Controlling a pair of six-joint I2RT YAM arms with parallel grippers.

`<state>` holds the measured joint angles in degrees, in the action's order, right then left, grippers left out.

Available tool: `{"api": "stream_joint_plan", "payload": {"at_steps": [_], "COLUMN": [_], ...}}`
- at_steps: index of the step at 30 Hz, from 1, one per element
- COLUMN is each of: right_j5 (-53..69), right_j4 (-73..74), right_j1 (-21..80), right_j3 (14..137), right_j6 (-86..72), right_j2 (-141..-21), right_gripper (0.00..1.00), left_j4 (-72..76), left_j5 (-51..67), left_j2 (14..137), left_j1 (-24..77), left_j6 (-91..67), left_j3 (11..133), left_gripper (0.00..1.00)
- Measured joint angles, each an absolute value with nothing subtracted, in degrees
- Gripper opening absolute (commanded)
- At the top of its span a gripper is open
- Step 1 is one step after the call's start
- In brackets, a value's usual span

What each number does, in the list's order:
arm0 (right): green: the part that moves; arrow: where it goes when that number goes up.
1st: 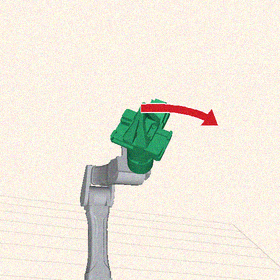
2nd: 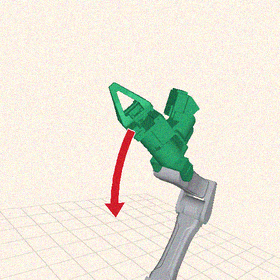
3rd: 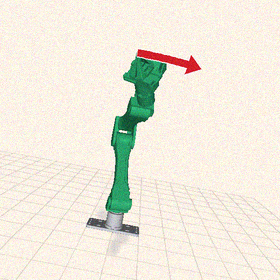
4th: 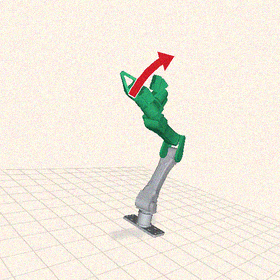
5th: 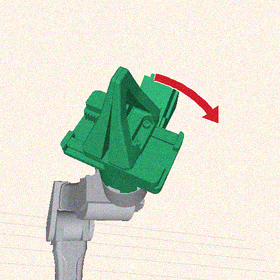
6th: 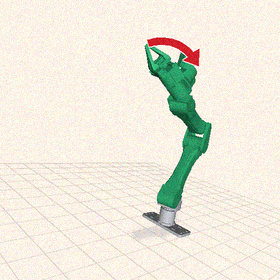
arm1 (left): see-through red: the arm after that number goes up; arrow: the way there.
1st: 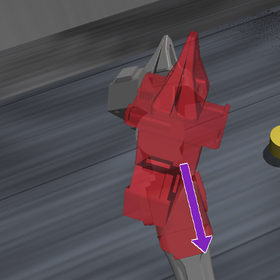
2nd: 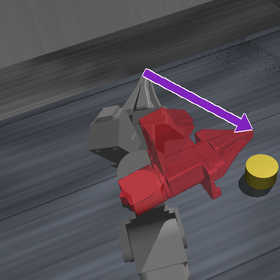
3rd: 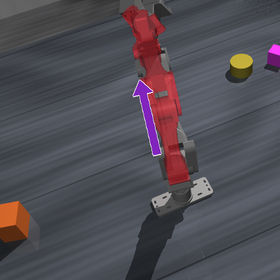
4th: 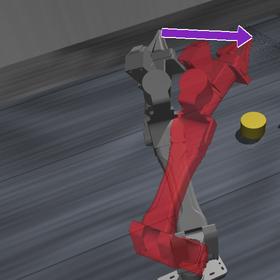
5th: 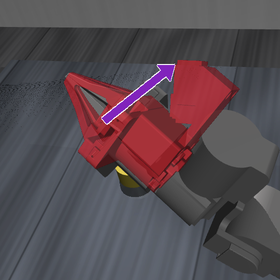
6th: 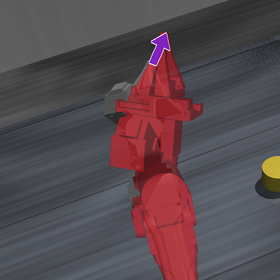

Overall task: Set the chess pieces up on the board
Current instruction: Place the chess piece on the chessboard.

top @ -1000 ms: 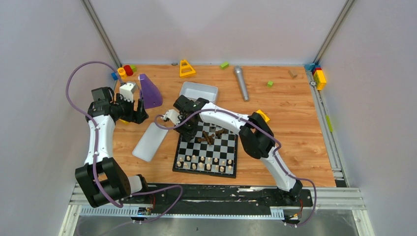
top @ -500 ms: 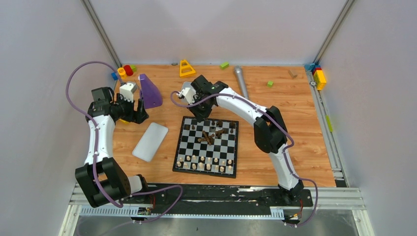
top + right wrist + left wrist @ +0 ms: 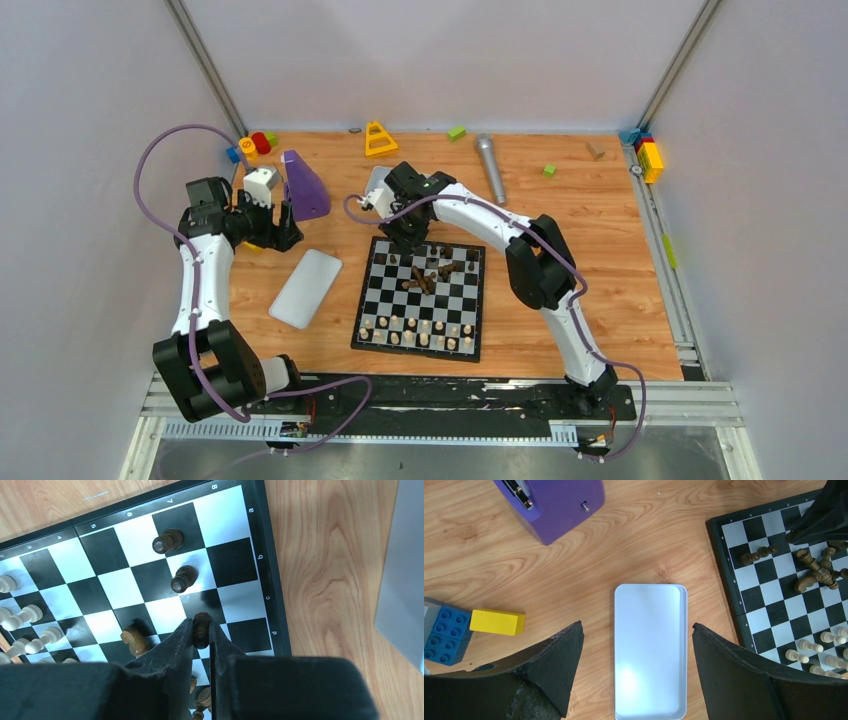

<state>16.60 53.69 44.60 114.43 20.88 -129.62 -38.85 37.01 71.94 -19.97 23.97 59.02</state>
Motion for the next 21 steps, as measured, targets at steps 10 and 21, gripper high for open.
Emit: {"api": "stream_joint_plan", "payload": {"at_steps": [10,21], "right_j5": [17.1,17.0], "right_j4": [53.7,53.6], "right_j1": [44.7,45.5], "right_j3": [114.3,114.3], "right_j6": [20.9,20.9], "right_j2": [-130.8,-132.4], "right_gripper": [0.07,0.18], "left_j4": [-38.9,-39.0], "left_j5": [37.0,37.0], "left_j2": [71.9,71.9], "left_j1": [-20.0,-20.0], "left_j6": [24.1,24.4], "left_j3": [59.0,59.0], "left_gripper": [0.88,0.88]}}
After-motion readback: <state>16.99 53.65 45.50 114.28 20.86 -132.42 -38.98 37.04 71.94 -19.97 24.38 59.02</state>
